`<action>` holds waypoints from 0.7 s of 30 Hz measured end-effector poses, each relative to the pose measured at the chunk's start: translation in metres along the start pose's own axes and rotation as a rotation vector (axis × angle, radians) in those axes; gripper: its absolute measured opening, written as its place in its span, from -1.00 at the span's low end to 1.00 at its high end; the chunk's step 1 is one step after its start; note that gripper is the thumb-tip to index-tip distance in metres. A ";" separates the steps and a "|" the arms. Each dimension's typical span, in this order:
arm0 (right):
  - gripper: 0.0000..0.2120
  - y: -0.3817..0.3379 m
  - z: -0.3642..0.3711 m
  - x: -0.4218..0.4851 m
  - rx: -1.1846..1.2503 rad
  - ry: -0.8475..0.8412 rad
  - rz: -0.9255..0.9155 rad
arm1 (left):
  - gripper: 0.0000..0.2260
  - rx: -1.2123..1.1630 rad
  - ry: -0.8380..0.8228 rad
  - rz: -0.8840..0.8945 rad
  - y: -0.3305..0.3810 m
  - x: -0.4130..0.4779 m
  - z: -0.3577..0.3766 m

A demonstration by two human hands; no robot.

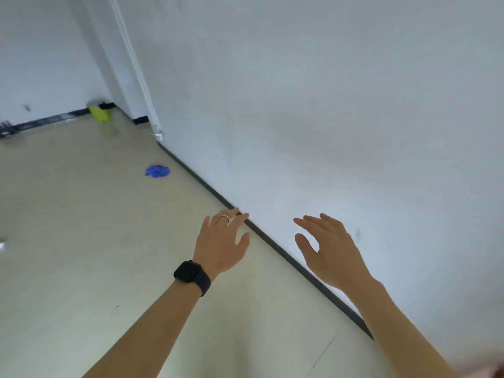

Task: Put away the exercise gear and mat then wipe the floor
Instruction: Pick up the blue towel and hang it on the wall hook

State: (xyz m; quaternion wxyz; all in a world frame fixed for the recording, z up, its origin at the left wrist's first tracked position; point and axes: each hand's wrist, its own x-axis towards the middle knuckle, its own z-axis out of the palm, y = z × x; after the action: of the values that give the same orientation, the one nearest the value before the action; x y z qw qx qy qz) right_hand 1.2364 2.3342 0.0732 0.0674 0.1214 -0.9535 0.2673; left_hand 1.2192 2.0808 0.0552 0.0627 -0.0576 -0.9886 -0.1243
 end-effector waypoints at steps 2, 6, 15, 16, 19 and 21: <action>-0.61 -0.062 0.030 0.018 0.013 -0.059 -0.130 | -0.55 0.007 0.060 -0.123 -0.064 -0.037 -0.027; -0.59 -0.188 0.094 0.034 0.036 -0.157 -0.329 | -0.56 0.026 0.147 -0.373 -0.178 -0.122 -0.075; -0.59 -0.473 0.273 0.003 0.100 -0.353 -0.689 | -0.55 0.096 0.254 -0.748 -0.420 -0.329 -0.160; -0.59 -0.502 0.292 -0.003 0.109 -0.372 -0.716 | -0.55 0.101 0.262 -0.783 -0.443 -0.349 -0.167; -0.61 -0.575 0.341 -0.026 0.143 -0.438 -0.775 | -0.55 0.092 0.279 -0.892 -0.498 -0.407 -0.181; -0.60 -0.615 0.367 -0.039 0.156 -0.489 -0.813 | -0.55 0.088 0.279 -0.951 -0.529 -0.440 -0.186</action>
State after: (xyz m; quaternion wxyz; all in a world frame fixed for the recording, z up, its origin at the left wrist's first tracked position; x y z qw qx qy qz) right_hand 1.4152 1.6391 0.0578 -0.0688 0.5484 -0.7939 0.2535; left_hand 1.6043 1.4810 0.0474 0.1332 0.4198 -0.8918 -0.1040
